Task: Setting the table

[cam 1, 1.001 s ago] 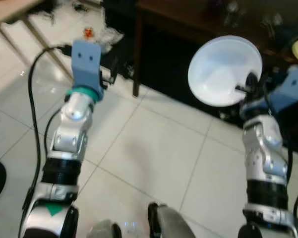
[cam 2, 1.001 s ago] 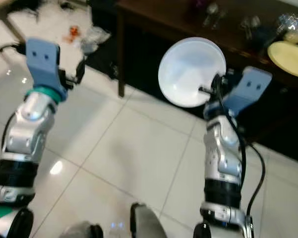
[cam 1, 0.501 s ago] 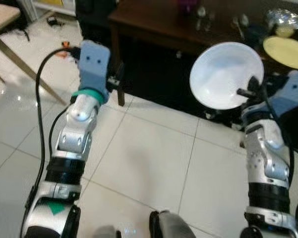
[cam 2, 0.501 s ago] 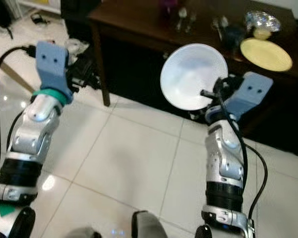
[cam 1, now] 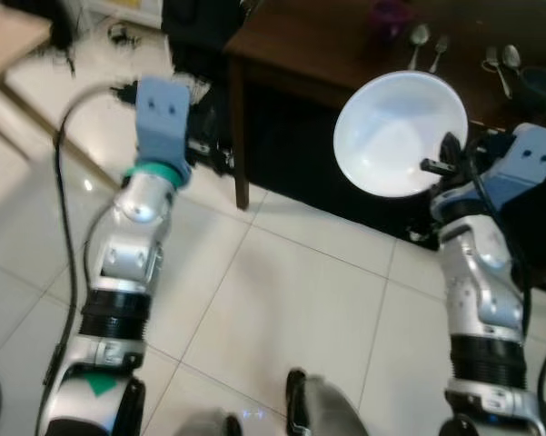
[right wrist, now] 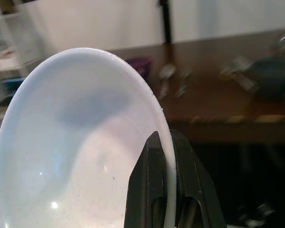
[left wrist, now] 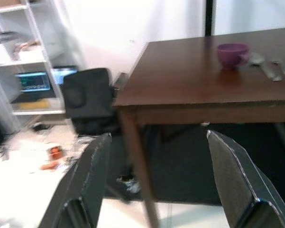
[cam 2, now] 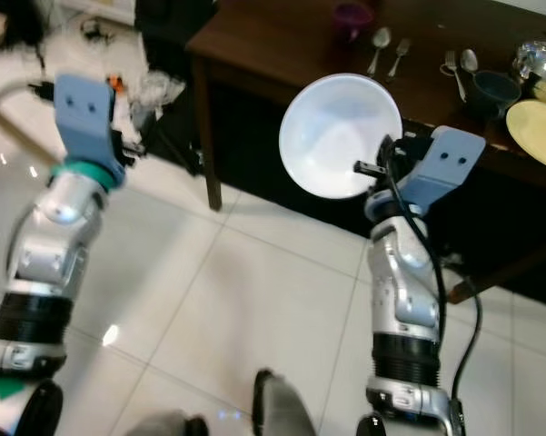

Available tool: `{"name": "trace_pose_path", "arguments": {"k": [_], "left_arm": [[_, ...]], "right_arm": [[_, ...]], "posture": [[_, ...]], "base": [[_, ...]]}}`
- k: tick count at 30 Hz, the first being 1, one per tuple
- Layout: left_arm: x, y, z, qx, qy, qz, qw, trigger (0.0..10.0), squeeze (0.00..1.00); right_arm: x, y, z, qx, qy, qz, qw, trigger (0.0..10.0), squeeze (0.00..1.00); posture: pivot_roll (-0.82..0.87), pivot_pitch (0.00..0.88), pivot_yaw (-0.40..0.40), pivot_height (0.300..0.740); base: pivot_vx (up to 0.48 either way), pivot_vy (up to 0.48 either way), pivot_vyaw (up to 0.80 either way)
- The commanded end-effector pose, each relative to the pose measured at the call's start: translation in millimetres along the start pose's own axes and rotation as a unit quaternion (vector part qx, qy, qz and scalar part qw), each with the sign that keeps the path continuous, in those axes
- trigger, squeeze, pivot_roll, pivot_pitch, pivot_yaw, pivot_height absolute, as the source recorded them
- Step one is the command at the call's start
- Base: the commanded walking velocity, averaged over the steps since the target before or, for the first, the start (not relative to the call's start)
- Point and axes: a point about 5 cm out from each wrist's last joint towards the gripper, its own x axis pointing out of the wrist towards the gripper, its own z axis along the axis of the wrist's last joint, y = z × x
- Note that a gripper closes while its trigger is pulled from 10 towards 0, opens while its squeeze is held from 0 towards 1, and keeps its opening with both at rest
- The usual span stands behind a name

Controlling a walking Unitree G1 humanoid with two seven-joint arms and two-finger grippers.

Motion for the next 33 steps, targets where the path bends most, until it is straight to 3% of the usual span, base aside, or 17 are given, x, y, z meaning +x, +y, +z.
{"name": "trace_pose_path", "arguments": {"k": [1,19,22,24,26,29,30,33], "left_arm": [[-3.0,2.4,-7.0,0.004,0.013,0.001,1.0,10.0,0.0],[-3.0,1.8,-6.5,0.009,0.01,-0.015,1.0,10.0,0.0],[-2.9,2.2,-4.9,0.013,0.005,-0.014,1.0,10.0,0.0],[-2.8,2.7,-4.2,0.016,0.003,-0.011,1.0,10.0,0.0],[-2.5,4.8,-2.3,0.025,-0.005,0.003,1.0,10.0,0.0],[-2.4,5.5,-1.7,0.028,-0.007,0.007,1.0,10.0,0.0],[-2.6,6.7,-0.5,0.037,-0.013,0.017,0.999,10.0,0.0],[-2.9,8.0,0.4,0.044,-0.018,0.027,0.999,10.0,0.0]], "right_arm": [[-2.9,0.1,-2.9,0.005,0.005,-0.002,1.0,10.0,0.0],[-2.5,-4.8,-1.7,0.001,0.005,-0.012,1.0,10.0,0.0],[-1.7,-0.3,-1.4,0.006,0.005,0.003,1.0,10.0,0.0],[-1.5,3.7,-1.0,0.009,0.005,0.016,1.0,10.0,0.0],[-4.3,28.2,0.2,0.049,0.018,0.105,0.993,10.0,0.0],[-6.3,37.3,0.9,0.063,0.022,0.137,0.988,10.0,0.0],[-11.3,51.4,1.5,0.086,0.032,0.194,0.977,10.0,0.0],[-16.2,62.3,1.6,0.101,0.04,0.238,0.965,10.0,0.0]], "posture": [[0.03,0.081,0.009,0.74],[0.03,0.082,0.01,0.74],[0.03,0.08,0.013,0.74],[0.03,0.081,0.014,0.74],[0.03,0.08,0.014,0.74],[0.03,0.08,0.014,0.74],[0.04,0.079,0.012,0.74],[0.04,0.079,0.012,0.74]], "base": [[0.458,0.0,-0.8],[0.457,0.0,-0.8],[0.455,0.0,0.0],[0.454,0.0,0.0],[0.454,0.0,0.0],[0.454,0.0,0.0],[0.458,0.0,0.0],[0.458,0.0,0.0]]}}
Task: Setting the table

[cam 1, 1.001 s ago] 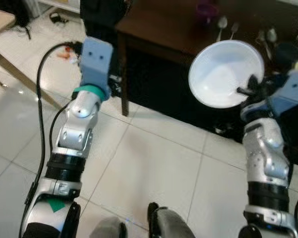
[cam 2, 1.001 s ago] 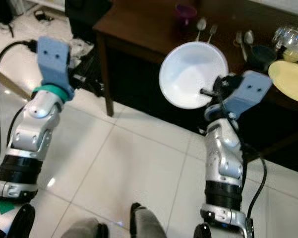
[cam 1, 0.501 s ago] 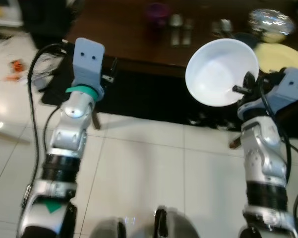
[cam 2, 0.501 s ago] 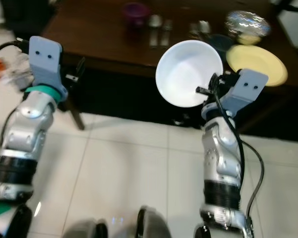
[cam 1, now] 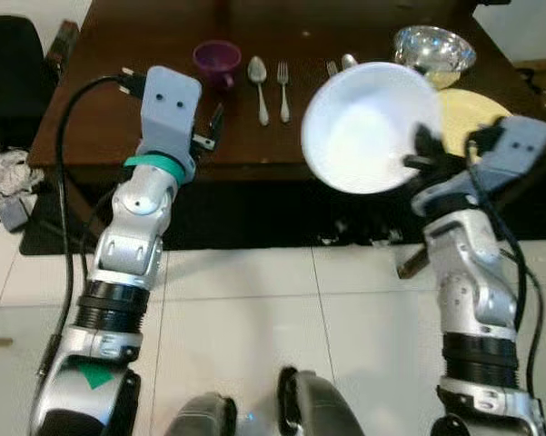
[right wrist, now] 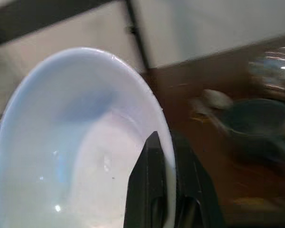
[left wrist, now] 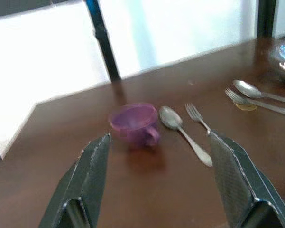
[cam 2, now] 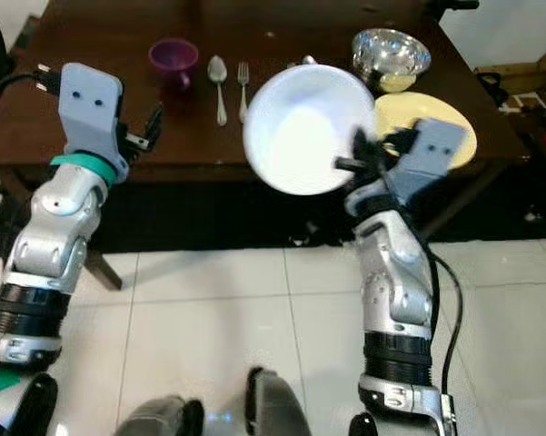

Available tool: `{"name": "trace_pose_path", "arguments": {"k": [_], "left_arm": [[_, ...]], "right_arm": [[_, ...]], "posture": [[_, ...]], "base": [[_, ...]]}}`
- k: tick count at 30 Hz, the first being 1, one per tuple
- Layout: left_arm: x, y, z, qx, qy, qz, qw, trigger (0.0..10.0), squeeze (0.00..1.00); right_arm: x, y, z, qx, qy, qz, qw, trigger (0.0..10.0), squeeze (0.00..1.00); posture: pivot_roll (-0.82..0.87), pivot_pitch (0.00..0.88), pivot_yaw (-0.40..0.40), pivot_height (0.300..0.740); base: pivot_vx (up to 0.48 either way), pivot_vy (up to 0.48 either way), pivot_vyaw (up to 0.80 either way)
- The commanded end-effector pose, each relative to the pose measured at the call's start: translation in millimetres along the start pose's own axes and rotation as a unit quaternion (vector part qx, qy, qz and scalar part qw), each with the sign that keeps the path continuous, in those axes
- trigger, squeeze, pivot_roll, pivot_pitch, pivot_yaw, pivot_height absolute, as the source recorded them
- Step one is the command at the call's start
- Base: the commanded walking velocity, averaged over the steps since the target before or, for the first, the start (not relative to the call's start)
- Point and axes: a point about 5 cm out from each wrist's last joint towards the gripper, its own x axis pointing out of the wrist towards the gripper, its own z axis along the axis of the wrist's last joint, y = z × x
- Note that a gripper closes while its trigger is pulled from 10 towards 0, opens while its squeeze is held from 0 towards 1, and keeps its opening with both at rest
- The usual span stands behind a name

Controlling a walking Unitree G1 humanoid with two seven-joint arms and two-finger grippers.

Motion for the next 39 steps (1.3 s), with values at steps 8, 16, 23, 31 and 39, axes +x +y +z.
{"name": "trace_pose_path", "arguments": {"k": [8,16,23,31,39], "left_arm": [[-4.3,9.8,-1.0,0.025,-0.011,0.042,0.999,10.0,0.0],[-10.5,14.1,-1.6,0.02,-0.011,0.063,0.998,10.0,0.0],[-13.4,25.6,1.5,0.022,-0.017,0.061,0.998,10.0,0.0],[-20.8,60.2,8.7,0.047,-0.016,-0.005,0.999,10.0,0.0],[-35.5,81.0,15.2,0.067,-0.003,-0.093,0.993,10.0,0.0]], "right_arm": [[7.0,28.0,-4.3,0.036,0.015,0.093,0.995,10.0,0.0],[15.8,34.9,-6.6,0.069,0.034,0.116,0.99,10.0,0.0],[17.3,38.9,-18.3,0.088,0.065,0.119,0.987,10.0,0.0],[23.4,41.8,-44.5,0.125,0.128,0.076,0.981,10.0,0.0],[18.8,43.6,-63.7,0.126,0.179,0.085,0.972,10.0,0.0]], "posture": [[0.05,0.072,0.004,0.74],[0.06,0.068,-0.009,0.74],[0.07,0.07,-0.007,0.74],[0.1,0.091,-0.019,0.74],[0.13,0.102,-0.036,0.74]], "base": [[0.458,0.0,0.0],[0.224,0.0,0.0],[0.0,0.0,0.0],[0.0,0.0,0.0],[0.0,0.0,0.0]]}}
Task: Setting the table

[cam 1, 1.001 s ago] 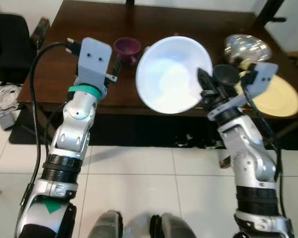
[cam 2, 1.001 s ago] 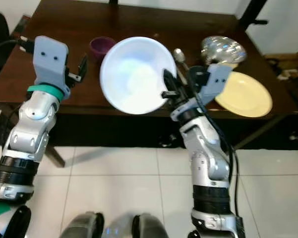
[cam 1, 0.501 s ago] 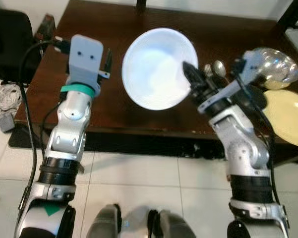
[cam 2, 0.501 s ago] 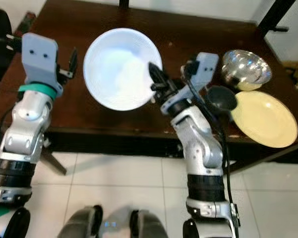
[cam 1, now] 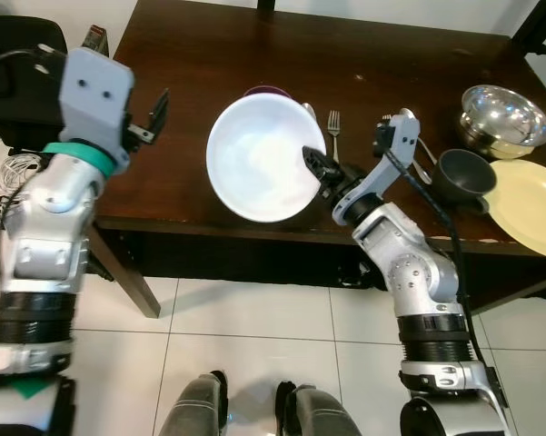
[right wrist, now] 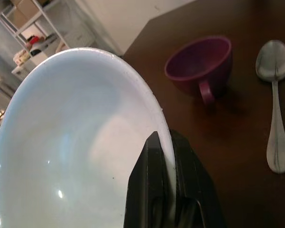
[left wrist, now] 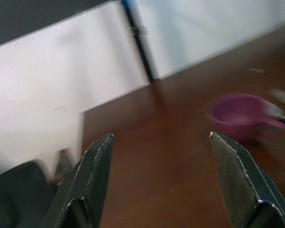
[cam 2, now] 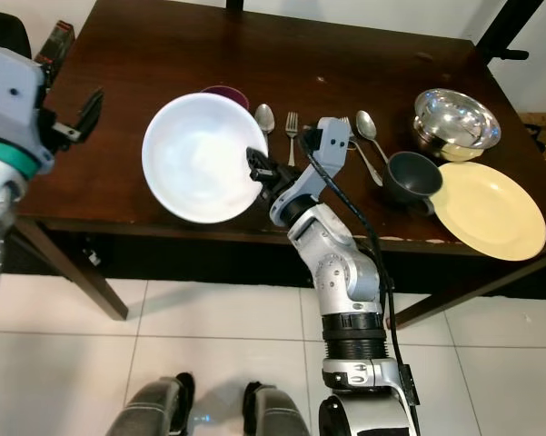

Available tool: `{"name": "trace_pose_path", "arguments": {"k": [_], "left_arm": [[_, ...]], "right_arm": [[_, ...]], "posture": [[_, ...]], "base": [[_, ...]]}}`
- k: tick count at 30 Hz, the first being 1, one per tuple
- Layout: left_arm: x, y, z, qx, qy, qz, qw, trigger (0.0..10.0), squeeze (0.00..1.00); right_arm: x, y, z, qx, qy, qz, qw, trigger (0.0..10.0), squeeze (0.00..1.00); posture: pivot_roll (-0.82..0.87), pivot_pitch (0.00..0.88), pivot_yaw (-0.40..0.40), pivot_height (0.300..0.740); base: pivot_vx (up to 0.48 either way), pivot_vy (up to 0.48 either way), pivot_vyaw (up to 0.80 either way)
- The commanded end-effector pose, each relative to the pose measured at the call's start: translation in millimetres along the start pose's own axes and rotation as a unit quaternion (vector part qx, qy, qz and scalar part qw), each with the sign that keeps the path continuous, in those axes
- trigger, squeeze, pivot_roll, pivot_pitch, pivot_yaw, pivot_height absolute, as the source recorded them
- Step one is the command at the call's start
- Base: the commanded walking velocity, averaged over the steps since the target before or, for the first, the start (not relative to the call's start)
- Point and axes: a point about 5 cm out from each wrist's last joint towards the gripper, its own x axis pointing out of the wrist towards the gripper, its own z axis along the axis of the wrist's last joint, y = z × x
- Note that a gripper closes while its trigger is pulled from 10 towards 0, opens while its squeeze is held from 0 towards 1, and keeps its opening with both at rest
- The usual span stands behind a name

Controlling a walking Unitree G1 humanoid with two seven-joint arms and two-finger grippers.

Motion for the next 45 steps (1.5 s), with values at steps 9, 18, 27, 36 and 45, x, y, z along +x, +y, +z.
{"name": "trace_pose_path", "arguments": {"k": [9,18,27,36,45], "left_arm": [[-21.8,-17.6,12.7,-0.032,0.0,-0.15,0.988,10.0,0.0],[-22.3,-29.2,25.3,-0.052,-0.016,-0.209,0.977,10.0,0.0],[-23.4,-30.7,29.4,-0.065,-0.017,-0.217,0.974,10.0,0.0],[-25.9,-37.1,30.0,-0.081,-0.013,-0.22,0.972,10.0,0.0],[-26.8,-39.0,29.3,-0.085,-0.01,-0.216,0.973,10.0,0.0]], "right_arm": [[27.2,-10.0,-19.6,0.027,0.064,-0.049,0.996,10.0,0.0],[39.1,-15.6,-25.2,0.07,0.08,-0.081,0.991,10.0,0.0],[37.8,-27.4,-24.3,0.068,0.081,-0.113,0.988,10.0,0.0],[48.7,-32.1,-9.6,0.056,0.064,-0.135,0.987,10.0,0.0],[52.9,-33.0,-3.7,0.037,0.061,-0.155,0.985,10.0,0.0]], "posture": [[0.16,0.151,-0.052,0.74],[0.17,0.178,-0.049,0.74],[0.16,0.183,-0.049,0.74],[0.17,0.178,-0.057,0.74],[0.16,0.175,-0.06,0.74]], "base": [[0.0,0.0,0.0],[0.0,0.0,0.0],[0.0,0.0,0.0],[0.0,0.0,0.0],[0.0,0.0,0.0]]}}
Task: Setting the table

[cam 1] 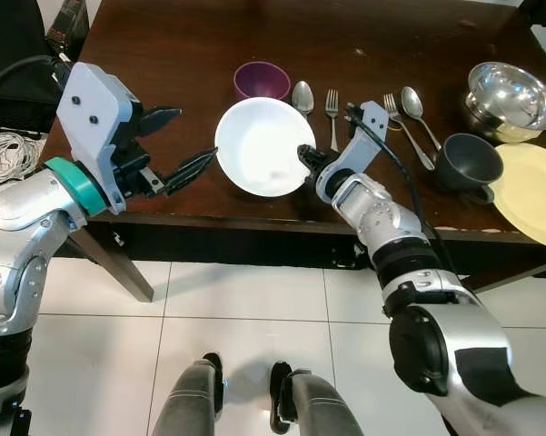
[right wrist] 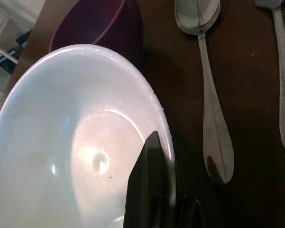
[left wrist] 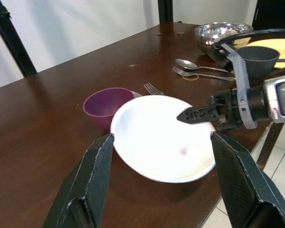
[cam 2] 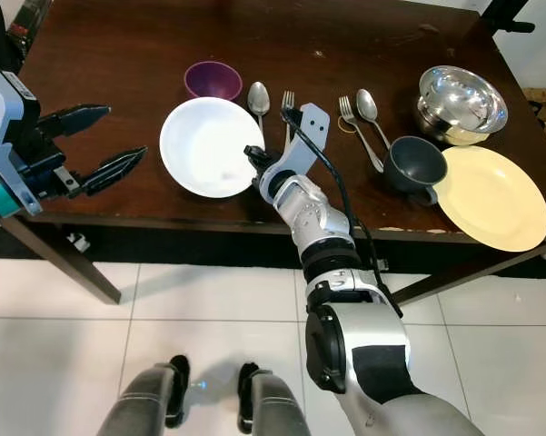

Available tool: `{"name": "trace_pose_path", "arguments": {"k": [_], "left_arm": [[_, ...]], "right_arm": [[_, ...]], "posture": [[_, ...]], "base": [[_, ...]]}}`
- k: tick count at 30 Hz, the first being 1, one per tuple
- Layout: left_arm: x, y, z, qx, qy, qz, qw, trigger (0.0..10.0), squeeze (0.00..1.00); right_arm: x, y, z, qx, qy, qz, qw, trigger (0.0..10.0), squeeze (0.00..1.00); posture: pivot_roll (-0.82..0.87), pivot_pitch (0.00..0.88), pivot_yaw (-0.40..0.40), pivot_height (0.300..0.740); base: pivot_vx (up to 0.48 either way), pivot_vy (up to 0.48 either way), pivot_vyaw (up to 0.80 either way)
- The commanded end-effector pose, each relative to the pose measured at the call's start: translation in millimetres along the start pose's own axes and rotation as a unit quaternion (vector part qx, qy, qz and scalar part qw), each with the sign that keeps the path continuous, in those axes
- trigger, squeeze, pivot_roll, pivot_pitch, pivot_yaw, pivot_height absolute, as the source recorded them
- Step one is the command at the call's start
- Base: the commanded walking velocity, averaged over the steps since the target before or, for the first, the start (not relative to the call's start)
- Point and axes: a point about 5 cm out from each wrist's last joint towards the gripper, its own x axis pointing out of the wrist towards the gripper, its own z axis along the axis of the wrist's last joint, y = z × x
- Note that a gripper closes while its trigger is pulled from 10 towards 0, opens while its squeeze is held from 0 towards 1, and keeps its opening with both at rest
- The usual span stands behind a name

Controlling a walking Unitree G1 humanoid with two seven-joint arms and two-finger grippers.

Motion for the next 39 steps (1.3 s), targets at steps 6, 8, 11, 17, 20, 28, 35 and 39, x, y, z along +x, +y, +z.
{"name": "trace_pose_path", "arguments": {"k": [6,8,11,17,20,28,35,39], "left_arm": [[1.5,-8.0,-6.0,-0.011,0.009,-0.008,1.0,10.0,0.0],[1.5,-8.0,-6.0,-0.011,0.009,-0.008,1.0,10.0,0.0],[2.7,-8.3,-6.4,-0.012,0.008,-0.009,1.0,10.0,0.0],[3.3,-8.5,-7.0,-0.013,0.008,-0.009,1.0,10.0,0.0],[4.2,-9.0,-7.8,-0.014,0.007,-0.009,1.0,10.0,0.0],[5.7,-9.8,-8.2,-0.016,0.005,-0.009,1.0,10.0,0.0],[7.7,-11.5,-9.3,-0.018,0.004,-0.011,1.0,10.0,0.0],[19.5,-16.1,-20.7,-0.027,0.014,0.016,0.999,10.0,0.0]], "right_arm": [[0.2,-2.3,-4.5,-0.02,0.014,0.003,1.0,10.0,0.16],[0.2,-2.3,-4.5,-0.02,0.014,0.003,1.0,10.0,0.16],[-0.2,-2.2,-4.1,-0.032,0.014,0.006,0.999,10.0,1.0],[-1.1,-1.2,-3.3,-0.037,0.014,0.016,0.999,10.0,1.0],[-1.7,-2.8,-0.3,-0.04,0.006,0.014,0.999,10.0,1.0],[-3.8,-0.5,16.1,-0.039,-0.042,0.034,0.998,10.0,0.0],[-11.5,1.8,32.8,-0.067,-0.081,0.049,0.993,10.0,0.0],[-39.1,1.4,51.2,-0.194,-0.157,0.045,0.967,10.0,0.0]], "posture": [[0.15,0.171,-0.056,0.74],[0.15,0.171,-0.056,0.74],[0.15,0.165,-0.056,0.74],[0.14,0.162,-0.057,0.74],[0.14,0.156,-0.056,0.74],[0.14,0.151,-0.055,0.74],[0.14,0.142,-0.049,0.74],[0.13,0.134,-0.031,0.74]], "base": [[0.0,0.0,0.0],[0.0,0.0,0.0],[0.0,0.0,0.0],[0.0,0.0,0.0],[0.0,0.0,0.0],[0.0,0.0,0.0],[0.0,0.0,0.0],[0.0,0.0,0.0]]}}
